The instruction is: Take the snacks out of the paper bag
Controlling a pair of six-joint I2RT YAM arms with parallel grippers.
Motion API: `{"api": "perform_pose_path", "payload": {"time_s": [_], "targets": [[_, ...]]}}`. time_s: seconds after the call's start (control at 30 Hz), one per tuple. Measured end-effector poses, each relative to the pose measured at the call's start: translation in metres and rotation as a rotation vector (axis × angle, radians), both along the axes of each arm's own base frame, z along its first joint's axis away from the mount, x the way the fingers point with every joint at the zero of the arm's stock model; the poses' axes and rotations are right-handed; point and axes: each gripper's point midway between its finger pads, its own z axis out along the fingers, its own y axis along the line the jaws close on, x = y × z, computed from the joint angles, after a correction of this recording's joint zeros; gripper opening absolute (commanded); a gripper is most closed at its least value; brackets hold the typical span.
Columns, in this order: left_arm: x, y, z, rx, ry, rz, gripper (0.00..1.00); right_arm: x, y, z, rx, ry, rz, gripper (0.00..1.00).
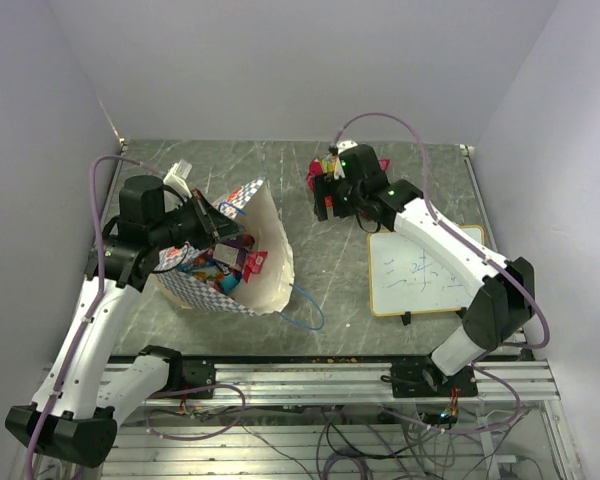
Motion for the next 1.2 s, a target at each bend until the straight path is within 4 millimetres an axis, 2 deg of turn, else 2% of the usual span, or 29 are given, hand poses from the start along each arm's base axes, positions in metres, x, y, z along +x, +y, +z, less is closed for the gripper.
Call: {"api": "perform_pose_path", "payload": {"time_s": [0.17,0.23,0.37,0.5,0.6,0.7,0.83,0.9,1.0,1.1,1.2], "targets": [[-0.005,-0.005,0.008,-0.013,-0.017,-0.051,0.07,-0.034,0.013,-0.04,0.109,0.14,0.046,0.8],[-0.006,-0.006,0.01,-0.017,-0.022,-0.062,0.07,-0.044,0.018,-0.057,0.143,0.201,0.054,0.8],[-0.009,-0.009,0.018,-0.048,-0.031,-0.069,0.07,-0.055,0.034,-0.077,0.2,0.278,0.07,0.8],[-0.012,-0.012,0.032,-0.092,-0.063,-0.081,0.07,-0.069,0.061,-0.092,0.222,0.33,0.105,0.8],[-0.011,-0.014,0.034,-0.103,-0.061,-0.088,0.07,-0.101,0.093,-0.112,0.193,0.388,0.177,0.8],[-0.011,-0.018,0.034,-0.097,-0.046,-0.1,0.07,-0.129,0.117,-0.117,0.186,0.414,0.226,0.8],[-0.015,-0.027,0.038,-0.095,-0.048,-0.124,0.07,-0.158,0.143,-0.113,0.207,0.41,0.274,0.8],[-0.02,-0.031,0.039,-0.101,-0.046,-0.131,0.07,-0.169,0.149,-0.114,0.209,0.414,0.287,0.8],[-0.031,-0.034,0.04,-0.119,-0.041,-0.13,0.07,-0.181,0.146,-0.115,0.203,0.418,0.288,0.8],[-0.041,-0.033,0.04,-0.133,-0.037,-0.116,0.07,-0.192,0.132,-0.115,0.207,0.421,0.27,0.8],[-0.043,-0.027,0.04,-0.128,-0.041,-0.075,0.07,-0.197,0.114,-0.109,0.209,0.406,0.239,0.8]]}}
